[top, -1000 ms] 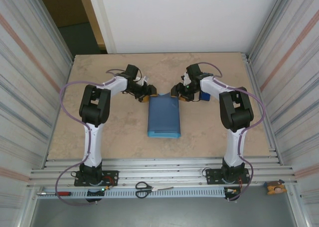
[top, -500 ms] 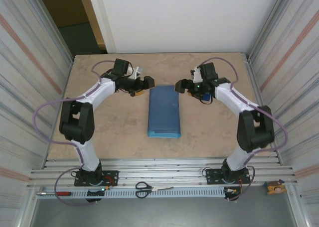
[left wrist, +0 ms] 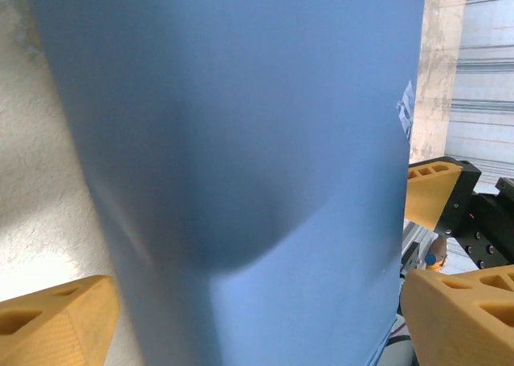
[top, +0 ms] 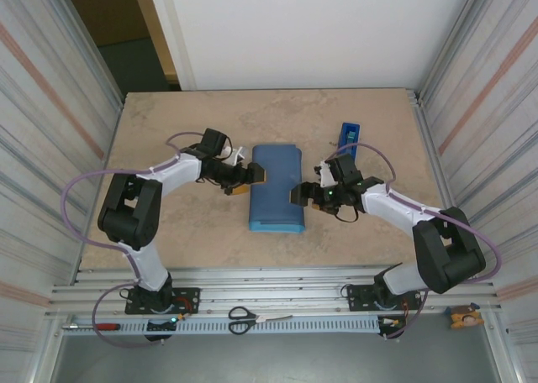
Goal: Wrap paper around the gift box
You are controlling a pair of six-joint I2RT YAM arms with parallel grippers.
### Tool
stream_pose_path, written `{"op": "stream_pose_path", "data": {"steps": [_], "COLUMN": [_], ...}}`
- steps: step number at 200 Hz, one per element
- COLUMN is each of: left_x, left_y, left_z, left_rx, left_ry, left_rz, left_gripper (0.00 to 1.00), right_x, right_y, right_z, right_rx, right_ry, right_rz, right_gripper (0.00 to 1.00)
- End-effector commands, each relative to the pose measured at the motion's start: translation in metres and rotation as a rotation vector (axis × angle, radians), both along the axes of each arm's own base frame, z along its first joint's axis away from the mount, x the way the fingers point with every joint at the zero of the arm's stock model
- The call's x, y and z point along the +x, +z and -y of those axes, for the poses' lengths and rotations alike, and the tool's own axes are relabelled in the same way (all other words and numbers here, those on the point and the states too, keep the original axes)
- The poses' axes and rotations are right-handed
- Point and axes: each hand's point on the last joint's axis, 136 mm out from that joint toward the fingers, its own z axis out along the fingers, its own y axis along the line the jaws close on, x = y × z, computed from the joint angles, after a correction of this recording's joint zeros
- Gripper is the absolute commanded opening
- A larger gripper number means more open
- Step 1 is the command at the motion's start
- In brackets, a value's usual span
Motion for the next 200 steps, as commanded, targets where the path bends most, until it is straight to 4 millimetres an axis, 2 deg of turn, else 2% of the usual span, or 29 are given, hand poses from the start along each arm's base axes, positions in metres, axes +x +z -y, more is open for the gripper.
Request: {"op": "stream_pose_path", "data": {"steps": [1,38,49,67,93,138,200], "left_x": [-0.008,-0.014,-0.014,-0.014,-0.018,-0.019,-0.018], "left_y": [-0.002,-0.018,-0.021,-0.026,-0.032,-0.039,-0.044], "left_z": [0.005,0.008,0.009,0.009,0.008,0.006,0.008], "left_rx": [-0.027,-0.009,0.0,0.007,0.017,0.035,0.034], "left_ry": [-0.046,-0.068,-0.074,-0.071,-0.074,-0.06,-0.028], "left_rz": [-0.001,-0.029,-0.028,-0.041,-0.053,-0.065,-0.085], "left_gripper": [0.9,0.88,0.87,0.84,0.82,0.79,0.75], "right_x": [-0.004,-0.014,-0.016,-0.016,-0.014,-0.003,0.005], "right_y": [0.003,-0.016,-0.016,-0.021,-0.03,-0.034,-0.032], "right_z": [-0.008,-0.006,-0.011,-0.015,-0.014,-0.008,0.0], "right_rx": [0.005,-0.058,-0.037,-0.037,-0.074,-0.147,-0.225], "right_ry": [0.053,0.113,0.142,0.162,0.165,0.142,0.088], "right_rz": [0.011,0.054,0.079,0.102,0.107,0.156,0.195], "right_gripper": [0.88,0.82,0.8,0.75,0.74,0.64,0.59]}}
